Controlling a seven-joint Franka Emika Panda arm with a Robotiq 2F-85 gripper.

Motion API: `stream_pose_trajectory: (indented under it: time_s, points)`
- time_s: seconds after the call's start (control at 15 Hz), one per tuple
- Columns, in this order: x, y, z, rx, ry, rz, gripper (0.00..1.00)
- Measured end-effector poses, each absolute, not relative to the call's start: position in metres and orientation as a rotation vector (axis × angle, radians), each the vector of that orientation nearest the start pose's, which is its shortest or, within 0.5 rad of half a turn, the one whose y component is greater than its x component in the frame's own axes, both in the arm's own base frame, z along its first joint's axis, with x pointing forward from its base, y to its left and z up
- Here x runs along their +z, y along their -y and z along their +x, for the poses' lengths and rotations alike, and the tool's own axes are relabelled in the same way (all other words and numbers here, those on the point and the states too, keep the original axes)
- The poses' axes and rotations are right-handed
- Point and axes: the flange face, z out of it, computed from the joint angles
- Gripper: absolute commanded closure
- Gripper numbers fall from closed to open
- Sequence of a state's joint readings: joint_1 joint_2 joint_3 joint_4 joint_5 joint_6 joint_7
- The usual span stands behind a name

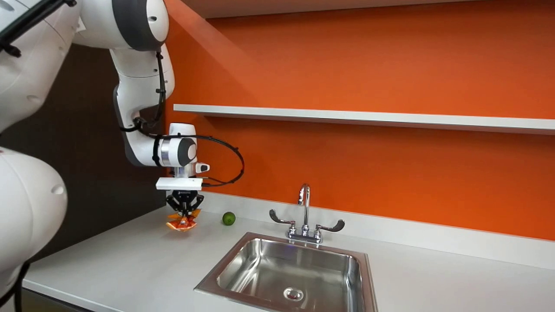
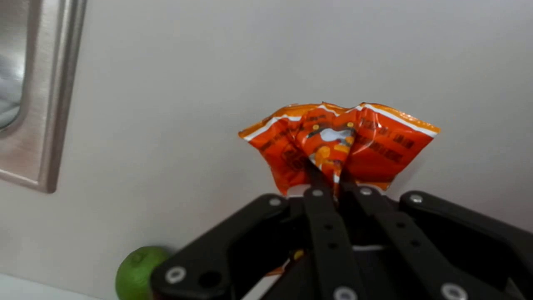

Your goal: Put the orange packet in the sink.

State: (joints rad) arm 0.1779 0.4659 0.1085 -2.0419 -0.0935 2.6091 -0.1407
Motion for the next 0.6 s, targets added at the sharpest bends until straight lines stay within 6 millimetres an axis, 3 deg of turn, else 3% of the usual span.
stream_pose_trajectory:
  time_s: [0.27, 0.6]
  points:
    - [0.242, -0.134, 0.588, -0.206, 0.656, -3.096, 0.98]
    - [0.251, -0.048, 0.586, -0.196, 0.442, -3.184, 0.98]
